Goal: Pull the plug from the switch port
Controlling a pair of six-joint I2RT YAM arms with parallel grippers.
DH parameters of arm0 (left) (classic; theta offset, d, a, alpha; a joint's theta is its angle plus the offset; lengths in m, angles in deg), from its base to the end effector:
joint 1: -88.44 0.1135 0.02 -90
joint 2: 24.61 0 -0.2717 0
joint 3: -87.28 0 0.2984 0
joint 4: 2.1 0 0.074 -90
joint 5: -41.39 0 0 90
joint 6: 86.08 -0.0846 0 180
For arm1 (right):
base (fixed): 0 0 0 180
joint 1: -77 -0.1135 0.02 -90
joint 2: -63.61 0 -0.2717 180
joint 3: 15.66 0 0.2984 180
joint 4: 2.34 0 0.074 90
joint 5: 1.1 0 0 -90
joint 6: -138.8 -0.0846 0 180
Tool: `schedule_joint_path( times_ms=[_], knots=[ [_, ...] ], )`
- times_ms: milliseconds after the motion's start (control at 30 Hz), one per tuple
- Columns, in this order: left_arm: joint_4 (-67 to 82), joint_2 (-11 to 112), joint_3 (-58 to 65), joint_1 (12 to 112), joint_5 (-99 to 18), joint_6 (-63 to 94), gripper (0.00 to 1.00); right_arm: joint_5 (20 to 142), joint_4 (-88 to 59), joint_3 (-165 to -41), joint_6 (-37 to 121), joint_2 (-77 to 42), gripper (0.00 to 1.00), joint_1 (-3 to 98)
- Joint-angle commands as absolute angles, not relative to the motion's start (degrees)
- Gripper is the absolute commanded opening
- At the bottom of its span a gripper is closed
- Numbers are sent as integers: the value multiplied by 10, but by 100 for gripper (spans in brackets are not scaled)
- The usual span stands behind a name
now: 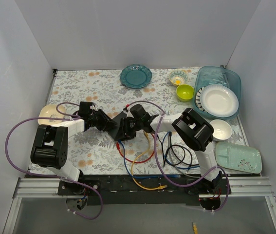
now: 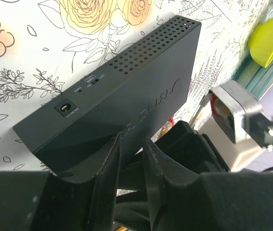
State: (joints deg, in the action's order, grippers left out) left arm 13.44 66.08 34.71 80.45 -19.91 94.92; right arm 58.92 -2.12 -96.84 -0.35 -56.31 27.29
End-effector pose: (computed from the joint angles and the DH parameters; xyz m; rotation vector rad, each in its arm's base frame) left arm 0.3368 -0.0883 0.0816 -1.7158 2.3015 -1.1892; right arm 0.2933 0.4114 0.0705 -0.3455 2.5767 1.3933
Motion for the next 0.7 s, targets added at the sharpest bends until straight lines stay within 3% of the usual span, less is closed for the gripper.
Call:
schedule_joint_path(
  times_ms=[0, 133, 667],
  knots=[
    [159, 664, 361, 807, -216, 930, 26, 597, 83, -903, -109, -579, 42, 282],
    [159, 661, 365, 807, -216, 928, 26, 599, 169, -856, -174, -572, 41, 292],
    [157, 655, 372, 808, -212, 925, 26, 616, 162, -881, -221, -596, 32, 295]
  ],
)
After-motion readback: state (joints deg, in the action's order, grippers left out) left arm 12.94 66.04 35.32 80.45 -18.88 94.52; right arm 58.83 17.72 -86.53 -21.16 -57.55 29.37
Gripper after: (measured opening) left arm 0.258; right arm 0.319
